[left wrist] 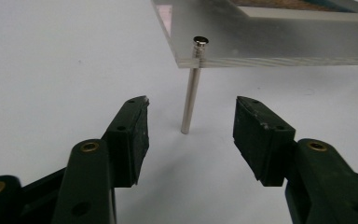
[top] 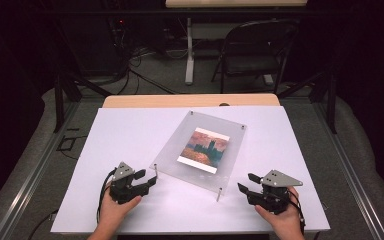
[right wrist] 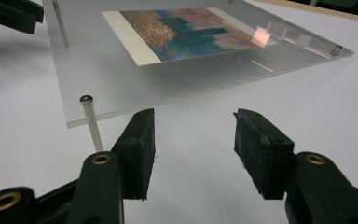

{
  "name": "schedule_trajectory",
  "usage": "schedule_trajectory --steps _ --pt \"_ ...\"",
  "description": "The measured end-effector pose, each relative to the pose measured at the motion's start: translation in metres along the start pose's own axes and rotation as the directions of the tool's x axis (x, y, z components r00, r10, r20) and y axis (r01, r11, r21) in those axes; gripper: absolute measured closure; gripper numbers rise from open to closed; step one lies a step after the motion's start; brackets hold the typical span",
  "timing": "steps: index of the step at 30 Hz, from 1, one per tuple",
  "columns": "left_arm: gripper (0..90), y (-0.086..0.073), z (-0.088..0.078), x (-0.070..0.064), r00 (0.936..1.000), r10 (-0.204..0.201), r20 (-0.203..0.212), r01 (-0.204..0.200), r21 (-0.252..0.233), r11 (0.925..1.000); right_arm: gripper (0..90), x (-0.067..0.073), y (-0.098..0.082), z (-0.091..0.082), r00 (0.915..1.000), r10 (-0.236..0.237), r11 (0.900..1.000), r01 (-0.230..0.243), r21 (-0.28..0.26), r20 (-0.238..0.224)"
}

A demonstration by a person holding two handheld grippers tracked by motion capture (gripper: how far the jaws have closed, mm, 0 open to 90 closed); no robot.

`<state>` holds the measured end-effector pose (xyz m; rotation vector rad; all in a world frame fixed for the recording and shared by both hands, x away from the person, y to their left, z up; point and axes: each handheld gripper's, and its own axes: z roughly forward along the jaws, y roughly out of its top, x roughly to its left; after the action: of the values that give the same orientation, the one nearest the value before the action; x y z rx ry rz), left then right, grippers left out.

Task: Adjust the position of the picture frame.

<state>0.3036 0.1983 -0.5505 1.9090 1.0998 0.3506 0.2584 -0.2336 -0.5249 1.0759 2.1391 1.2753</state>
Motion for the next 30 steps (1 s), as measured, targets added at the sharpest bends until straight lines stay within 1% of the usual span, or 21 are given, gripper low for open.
schedule_trajectory --steps 1,3,4,5,7,10,13,15,16,17,22,23,28,30 --pt "46.9 0.000 0.003 0.001 0.9999 -0.013 0.007 0.013 0.005 0.9999 48.4 0.000 0.000 0.000 1.0000 -0.001 1.000 0.001 0.006 0.000" --pt "49.1 0.000 0.007 0.003 0.9993 -0.032 0.021 0.031 0.022 0.9993 48.5 0.001 -0.001 0.000 1.0000 0.004 1.000 -0.004 0.001 -0.001" --pt "50.2 0.000 0.008 0.003 0.9990 -0.039 0.020 0.039 0.028 0.9989 49.0 0.001 -0.001 0.000 1.0000 0.006 1.000 -0.006 0.005 -0.003" --pt "52.2 0.001 0.009 0.005 0.9988 -0.045 0.019 0.044 0.036 0.9984 49.3 0.001 -0.001 0.000 1.0000 0.004 1.000 -0.004 0.006 -0.004" --pt "54.6 0.003 0.011 0.005 0.9987 -0.047 0.020 0.047 0.035 0.9983 49.3 0.002 -0.001 0.000 1.0000 0.003 1.000 -0.003 0.007 -0.006" --pt "59.3 0.007 0.014 0.005 0.9994 -0.027 0.020 0.027 0.040 0.9988 49.9 0.004 -0.001 0.000 1.0000 -0.006 1.000 0.006 0.019 -0.007" --pt "62.8 0.011 0.017 0.002 0.9997 -0.012 0.020 0.011 0.039 0.9992 50.9 0.007 -0.001 0.000 0.9999 -0.012 1.000 0.012 0.018 -0.005" --pt "65.6 0.014 0.020 0.001 0.9997 0.004 0.023 -0.005 0.051 0.9987 52.1 0.007 -0.001 0.000 0.9999 -0.005 1.000 0.005 0.016 -0.014" --pt "67.0 0.014 0.021 0.000 0.9998 0.007 0.021 -0.008 0.052 0.9986 52.6 0.008 -0.001 0.000 0.9998 0.005 1.000 -0.005 0.019 -0.021" --pt "68.0 0.014 0.022 0.000 0.9998 0.010 0.018 -0.011 0.054 0.9985 52.8 0.008 -0.001 0.000 0.9997 0.005 1.000 -0.005 0.019 -0.024" --pt "74.5 0.015 0.028 0.001 0.9998 -0.004 0.021 0.003 0.066 0.9978 51.8 0.010 -0.002 0.001 0.9993 0.008 0.999 -0.007 0.035 -0.037" --pt "75.3 0.015 0.029 0.001 0.9999 -0.003 0.016 0.002 0.068 0.9977 51.0 0.010 -0.002 0.001 0.9993 0.006 0.999 -0.005 0.034 -0.036" --pt "79.1 0.015 0.030 0.003 0.9996 -0.021 0.021 0.019 0.079 0.9967 49.1 0.009 -0.004 0.002 0.9993 0.015 0.999 -0.014 0.046 -0.034" --pt "80.6 0.016 0.030 0.002 0.9995 -0.020 0.024 0.018 0.081 0.9965 49.0 0.009 -0.004 0.002 0.9993 0.018 0.999 -0.017 0.047 -0.034"
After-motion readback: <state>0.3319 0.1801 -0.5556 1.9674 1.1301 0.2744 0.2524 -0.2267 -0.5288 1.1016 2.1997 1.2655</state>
